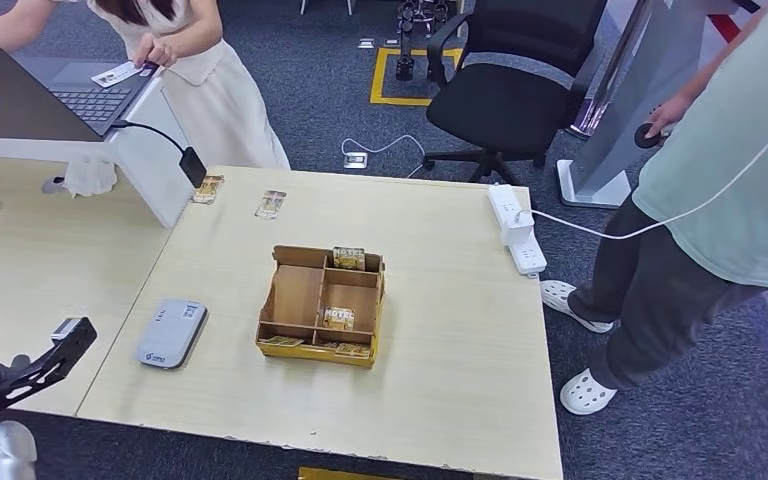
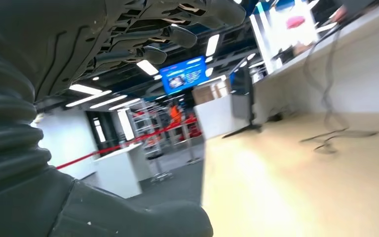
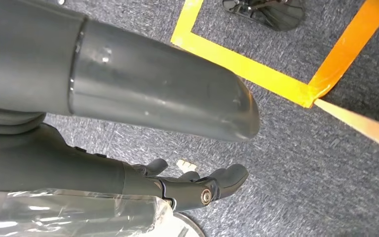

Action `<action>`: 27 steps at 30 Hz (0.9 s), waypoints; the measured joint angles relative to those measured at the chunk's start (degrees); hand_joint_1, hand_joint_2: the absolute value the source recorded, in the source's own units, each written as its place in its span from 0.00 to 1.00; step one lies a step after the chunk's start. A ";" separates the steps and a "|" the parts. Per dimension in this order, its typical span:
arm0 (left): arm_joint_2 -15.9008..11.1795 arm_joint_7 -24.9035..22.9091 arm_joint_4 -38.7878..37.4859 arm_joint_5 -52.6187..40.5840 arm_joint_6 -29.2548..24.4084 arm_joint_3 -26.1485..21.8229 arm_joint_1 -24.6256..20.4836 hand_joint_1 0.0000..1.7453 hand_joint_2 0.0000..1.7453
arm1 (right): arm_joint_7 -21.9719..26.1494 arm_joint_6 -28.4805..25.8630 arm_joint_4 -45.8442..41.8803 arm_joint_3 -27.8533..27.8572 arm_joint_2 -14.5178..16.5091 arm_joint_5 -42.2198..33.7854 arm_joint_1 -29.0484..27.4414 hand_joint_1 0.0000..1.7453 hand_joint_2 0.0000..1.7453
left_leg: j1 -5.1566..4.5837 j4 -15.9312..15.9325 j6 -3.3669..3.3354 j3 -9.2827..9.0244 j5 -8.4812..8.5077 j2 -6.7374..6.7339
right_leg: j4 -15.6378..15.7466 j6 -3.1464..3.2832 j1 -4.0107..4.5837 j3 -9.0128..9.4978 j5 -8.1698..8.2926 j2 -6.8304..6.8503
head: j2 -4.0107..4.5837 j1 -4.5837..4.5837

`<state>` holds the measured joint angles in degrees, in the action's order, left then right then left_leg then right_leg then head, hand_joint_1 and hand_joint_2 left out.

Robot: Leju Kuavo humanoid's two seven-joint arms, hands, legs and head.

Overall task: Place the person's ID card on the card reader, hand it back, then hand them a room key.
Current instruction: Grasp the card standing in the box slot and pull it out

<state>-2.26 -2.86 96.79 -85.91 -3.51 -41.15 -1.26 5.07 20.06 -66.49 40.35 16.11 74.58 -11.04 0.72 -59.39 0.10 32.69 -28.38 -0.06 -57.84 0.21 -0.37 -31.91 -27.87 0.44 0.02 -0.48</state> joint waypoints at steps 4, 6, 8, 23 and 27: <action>1.06 0.43 1.52 -0.15 1.44 -3.34 2.97 0.00 1.00 | -1.42 0.00 -1.15 0.31 0.02 -2.07 -0.38 0.00 0.00 | 0.00 0.00 0.03 0.00 -0.02 -0.06 | 0.00 0.00 0.00 -0.05 0.00 -0.09 | 0.00 0.01; 2.19 1.67 2.53 -0.32 2.43 -5.82 4.29 0.00 1.00 | -2.14 0.01 -1.79 0.45 0.03 -3.25 -0.64 0.00 0.00 | 0.00 0.00 0.03 0.01 -0.03 -0.10 | 0.01 0.00 0.00 -0.07 0.00 -0.10 | 0.00 0.01; 3.36 2.64 3.33 -0.45 3.40 -8.24 5.49 0.00 1.00 | -2.79 0.05 -2.37 0.57 0.08 -4.22 -0.87 0.00 0.00 | 0.00 0.00 0.04 0.02 -0.03 -0.11 | 0.01 0.00 0.00 -0.08 -0.01 -0.11 | 0.00 0.00; 10.37 -5.19 6.70 -0.49 11.82 -16.43 13.73 0.00 1.00 | -7.66 -0.29 -6.39 0.48 0.89 -9.88 -4.15 0.00 0.00 | -0.01 0.00 0.07 0.03 -0.09 -0.09 | 0.03 0.00 -0.01 -0.11 -0.03 -0.08 | 0.00 -0.04; 15.69 -8.88 6.48 1.69 17.58 -17.98 12.74 0.00 1.00 | -10.46 -0.32 -7.68 -0.75 0.94 -11.98 -5.08 0.00 0.00 | -0.02 0.00 0.05 0.04 -0.10 0.00 | 0.04 -0.02 -0.01 -0.11 -0.03 0.01 | 0.00 -0.03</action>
<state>13.43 -11.74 103.26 -84.22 14.07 -59.13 11.48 -5.39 19.74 -74.17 39.59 17.05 62.60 -16.12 0.70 -59.39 0.15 32.73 -28.48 -0.06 -57.80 0.20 -0.39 -32.03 -27.91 0.45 0.02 -0.51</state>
